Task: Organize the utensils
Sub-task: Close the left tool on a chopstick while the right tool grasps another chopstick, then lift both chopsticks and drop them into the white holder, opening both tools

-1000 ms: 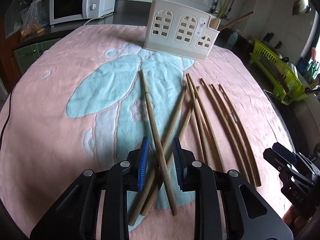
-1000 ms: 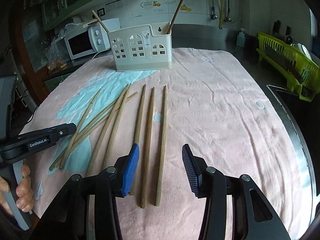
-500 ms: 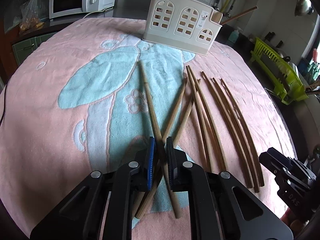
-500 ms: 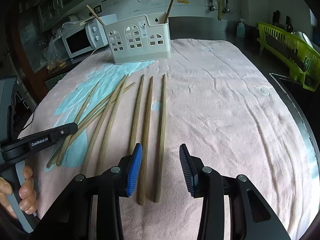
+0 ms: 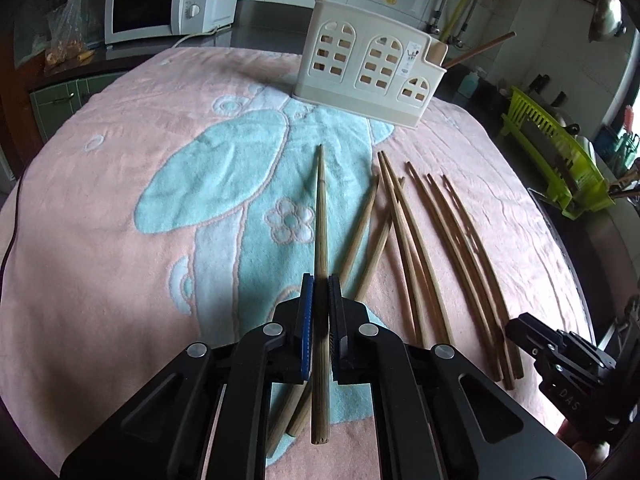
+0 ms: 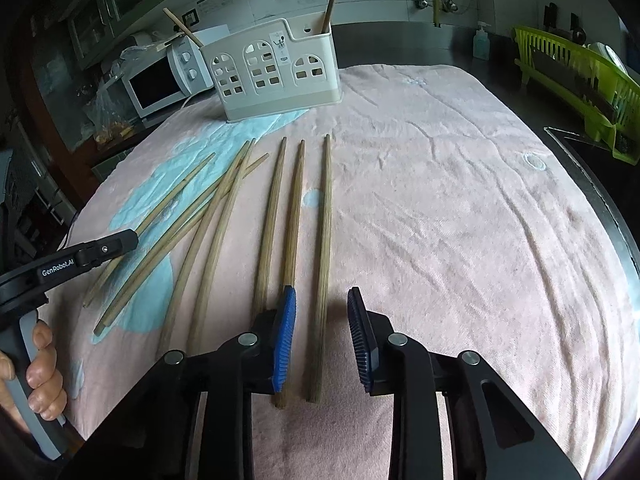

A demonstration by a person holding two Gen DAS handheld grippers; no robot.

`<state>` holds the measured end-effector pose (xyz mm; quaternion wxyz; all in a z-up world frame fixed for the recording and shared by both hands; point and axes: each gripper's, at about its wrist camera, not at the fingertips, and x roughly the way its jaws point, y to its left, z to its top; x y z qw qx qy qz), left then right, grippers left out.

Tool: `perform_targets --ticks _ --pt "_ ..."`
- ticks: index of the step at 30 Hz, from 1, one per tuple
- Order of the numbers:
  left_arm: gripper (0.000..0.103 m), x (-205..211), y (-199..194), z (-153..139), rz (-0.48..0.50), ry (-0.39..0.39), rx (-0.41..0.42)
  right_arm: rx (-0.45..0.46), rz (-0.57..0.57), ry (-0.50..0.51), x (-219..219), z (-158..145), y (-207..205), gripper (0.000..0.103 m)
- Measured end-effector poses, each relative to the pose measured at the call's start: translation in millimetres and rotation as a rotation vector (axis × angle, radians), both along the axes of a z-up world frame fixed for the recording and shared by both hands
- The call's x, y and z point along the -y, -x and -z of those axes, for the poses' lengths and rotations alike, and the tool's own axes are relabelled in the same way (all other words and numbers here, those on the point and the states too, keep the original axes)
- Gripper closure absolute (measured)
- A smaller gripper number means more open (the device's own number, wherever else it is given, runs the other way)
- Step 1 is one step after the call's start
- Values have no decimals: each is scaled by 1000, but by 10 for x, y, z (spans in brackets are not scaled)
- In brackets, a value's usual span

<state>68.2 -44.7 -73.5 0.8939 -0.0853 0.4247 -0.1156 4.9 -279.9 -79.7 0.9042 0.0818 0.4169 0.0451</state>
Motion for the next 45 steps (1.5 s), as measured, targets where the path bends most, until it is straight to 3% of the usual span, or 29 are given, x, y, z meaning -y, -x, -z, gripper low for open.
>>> perform_targets --ticks 11,15,19,30,45 --pt "97 -63 72 -197 8 -3 66 -9 14 77 -80 46 -31 95" --pt "97 -72 65 -228 12 -5 74 -8 1 165 -180 49 -44 96" --pt "97 -96 69 -297 16 -13 93 13 -1 178 -189 9 -23 96" --pt "97 -125 31 -560 41 -3 149 198 0 135 -92 -547 67 97" --pt "97 -26 -213 -990 137 34 223 321 -39 136 -50 -1070 -226 97"
